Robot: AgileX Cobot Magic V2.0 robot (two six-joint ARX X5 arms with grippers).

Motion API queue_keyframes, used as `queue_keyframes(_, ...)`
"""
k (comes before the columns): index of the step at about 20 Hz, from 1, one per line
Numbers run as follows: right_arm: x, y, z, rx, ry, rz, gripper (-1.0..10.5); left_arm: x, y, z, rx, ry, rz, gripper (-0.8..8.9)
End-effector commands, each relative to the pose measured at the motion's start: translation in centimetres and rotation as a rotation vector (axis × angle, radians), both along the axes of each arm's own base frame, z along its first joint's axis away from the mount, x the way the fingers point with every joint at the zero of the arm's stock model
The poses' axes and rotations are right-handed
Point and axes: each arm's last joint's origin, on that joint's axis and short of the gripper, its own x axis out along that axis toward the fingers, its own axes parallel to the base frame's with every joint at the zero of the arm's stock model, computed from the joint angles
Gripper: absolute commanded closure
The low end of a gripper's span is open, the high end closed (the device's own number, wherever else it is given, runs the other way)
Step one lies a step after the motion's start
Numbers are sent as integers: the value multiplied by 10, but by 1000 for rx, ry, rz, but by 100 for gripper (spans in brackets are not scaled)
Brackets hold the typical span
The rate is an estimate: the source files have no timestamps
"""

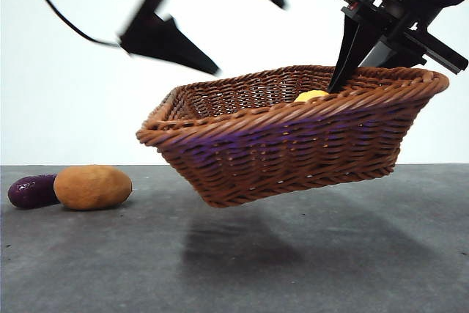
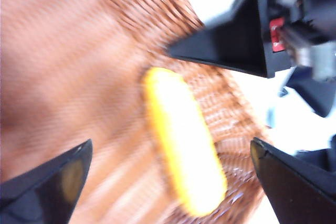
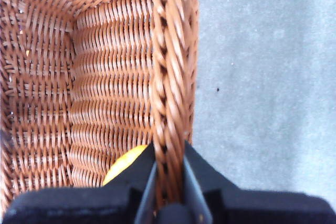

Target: Help me put the vegetables on the table into the basket

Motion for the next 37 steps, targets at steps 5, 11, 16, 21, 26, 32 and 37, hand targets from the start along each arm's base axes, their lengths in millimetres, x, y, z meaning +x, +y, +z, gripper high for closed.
queue_keyframes(5,-2,-3,20,47,-80,61,958,2,86,33,430,-492,30,311)
queue_keyframes(11,-14,-8,72,62,-219,146,958,49,114,1,648,-545,-96,311)
queue_keyframes(16,-21,-11,95,63,-261,159,958,86,121,-40,657,-489,-149,311)
queue_keyframes(21,-23,-12,95,28,-249,186,958,108,121,-74,622,-425,-179,311)
queue_keyframes(26,-23,-12,94,18,-255,197,958,118,119,-95,627,-387,-202,311)
queue_keyframes(32,-22,-12,96,20,-274,201,958,122,117,-115,580,-324,-238,311)
queue_keyframes(37,-22,-12,96,23,-281,200,958,127,116,-128,582,-296,-245,311)
